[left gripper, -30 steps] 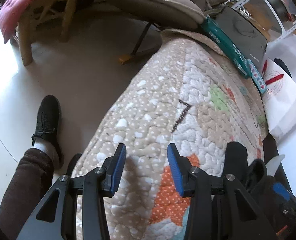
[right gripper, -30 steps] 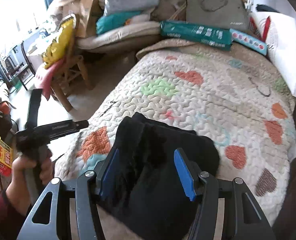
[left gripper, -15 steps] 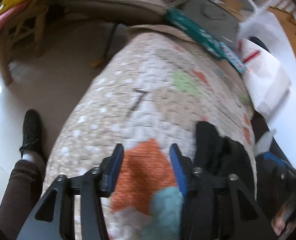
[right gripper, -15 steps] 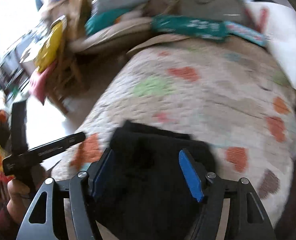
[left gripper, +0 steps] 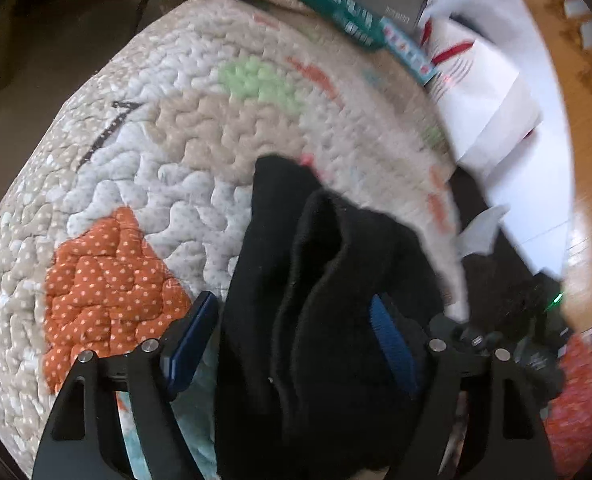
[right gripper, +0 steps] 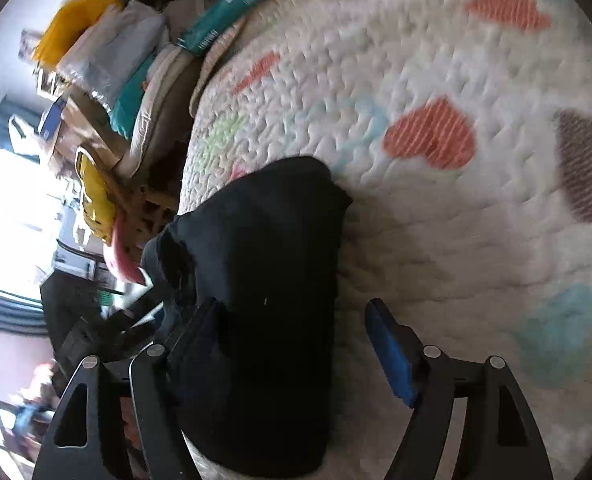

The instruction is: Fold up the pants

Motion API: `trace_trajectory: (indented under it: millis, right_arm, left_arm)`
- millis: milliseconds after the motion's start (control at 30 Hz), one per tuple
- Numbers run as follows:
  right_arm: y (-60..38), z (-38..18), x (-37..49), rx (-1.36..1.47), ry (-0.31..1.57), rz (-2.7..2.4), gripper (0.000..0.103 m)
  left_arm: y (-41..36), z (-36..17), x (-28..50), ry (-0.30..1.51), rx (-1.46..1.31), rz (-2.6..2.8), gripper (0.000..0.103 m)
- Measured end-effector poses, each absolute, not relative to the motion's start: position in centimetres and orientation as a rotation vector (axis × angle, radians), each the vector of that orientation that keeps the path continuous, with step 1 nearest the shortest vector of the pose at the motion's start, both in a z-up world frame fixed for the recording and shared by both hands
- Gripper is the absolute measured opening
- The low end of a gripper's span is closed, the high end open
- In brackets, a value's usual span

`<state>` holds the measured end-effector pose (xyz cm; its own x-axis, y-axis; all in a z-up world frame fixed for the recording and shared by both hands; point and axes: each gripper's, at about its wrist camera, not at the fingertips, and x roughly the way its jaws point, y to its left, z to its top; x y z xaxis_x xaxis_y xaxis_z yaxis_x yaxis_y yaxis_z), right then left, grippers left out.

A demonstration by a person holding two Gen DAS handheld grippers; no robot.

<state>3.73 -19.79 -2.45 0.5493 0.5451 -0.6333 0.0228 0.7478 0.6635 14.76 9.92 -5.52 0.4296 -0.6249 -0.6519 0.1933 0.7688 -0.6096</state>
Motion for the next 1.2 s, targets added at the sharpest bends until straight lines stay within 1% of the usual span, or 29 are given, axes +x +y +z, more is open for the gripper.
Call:
trace_trajectory:
  millis: [33,67,100,133,167,200,233,267,300,367,400,533,667,733,833,933,1000,1033,1067,1100,1133,1200]
  right_arm:
    - [-19.6,-2.9,4.2,0.699,0.960,0.353,0.081]
    - [-19.4,-3.5,4.9,0.729,0.970,0.374,0.082]
    - [-19.2,-3.8,5.4,0.753,0.962,0.382,0.085]
    - [-19.1,-3.8,5.6,0.761,0.946,0.385,0.085]
    - [-19.0,-3.6,5.7,0.755,0.948,0.390,0.084]
    - [-18.5,-3.3,6.2,0.731,0.964,0.409,0.072]
    - [-18.0,-2.8,6.2,0.682,0.981,0.395,0.059]
    - [-17.6,-2.2,6.1,0.636,0.979,0.390,0.052]
    - [-17.4,-1.7,6.0,0.611,0.975,0.403,0.043]
    - [-17.0,-0.6,5.8,0.571,0.978,0.399,0.039]
    - [-16.9,0.0,5.8,0.549,0.975,0.392,0.039]
    - [-17.6,3.1,6.1,0.460,0.921,0.375,0.037]
    - [-19.7,6.8,8.4,0.418,0.853,0.344,0.037]
    - [-20.7,7.8,9.6,0.408,0.836,0.325,0.037]
    - [-22.6,8.1,12.4,0.411,0.840,0.288,0.037]
    - [-23.8,7.0,14.6,0.408,0.855,0.257,0.037]
    - [-24.5,5.5,16.3,0.393,0.877,0.232,0.039]
    - [-24.8,5.1,16.8,0.390,0.889,0.220,0.044]
    - [-25.2,4.0,17.5,0.396,0.912,0.200,0.048]
    - [-25.8,3.1,17.8,0.412,0.922,0.178,0.055]
    - [-26.4,2.4,18.0,0.448,0.920,0.163,0.067]
    - [-27.9,1.2,17.9,0.541,0.907,0.171,0.078]
  left_arm:
    - [9.3,-5.4,14.7,0.990,-0.467,-0.535,0.088]
    - [8.4,-5.3,14.7,0.990,-0.440,-0.533,0.095]
    - [7.6,-5.2,14.7,0.993,-0.406,-0.517,0.097]
    - [6.3,-5.0,14.5,0.995,-0.332,-0.488,0.097]
    - [5.4,-4.8,14.4,0.995,-0.276,-0.478,0.092]
    - [4.4,-4.5,14.0,0.989,-0.212,-0.461,0.077]
    - [4.2,-4.2,13.9,0.986,-0.192,-0.461,0.068]
    - [3.8,-3.8,13.6,0.987,-0.193,-0.489,0.052]
    - [3.8,-3.5,13.5,0.985,-0.196,-0.498,0.042]
    - [3.5,-2.6,13.3,0.979,-0.196,-0.512,0.035]
    - [3.4,-2.3,13.3,0.980,-0.200,-0.515,0.033]
    - [2.3,0.3,14.9,0.939,-0.234,-0.536,0.033]
    - [0.6,2.9,19.4,0.934,-0.325,-0.572,0.033]
    - [-0.9,3.4,21.9,0.939,-0.333,-0.578,0.034]
    - [-2.6,2.9,24.9,0.967,-0.337,-0.574,0.035]
    - [-3.5,0.9,27.6,1.020,-0.363,-0.566,0.042]
    - [-3.5,-1.1,29.3,1.073,-0.392,-0.543,0.050]
    - [-3.4,-1.9,29.8,1.094,-0.406,-0.535,0.051]
    - [-3.2,-2.7,30.4,1.116,-0.440,-0.546,0.057]
    - [-2.9,-3.4,30.8,1.127,-0.485,-0.568,0.058]
    - [-2.5,-3.6,30.9,1.121,-0.520,-0.585,0.058]
    - [-2.3,-3.8,30.9,1.117,-0.543,-0.607,0.059]
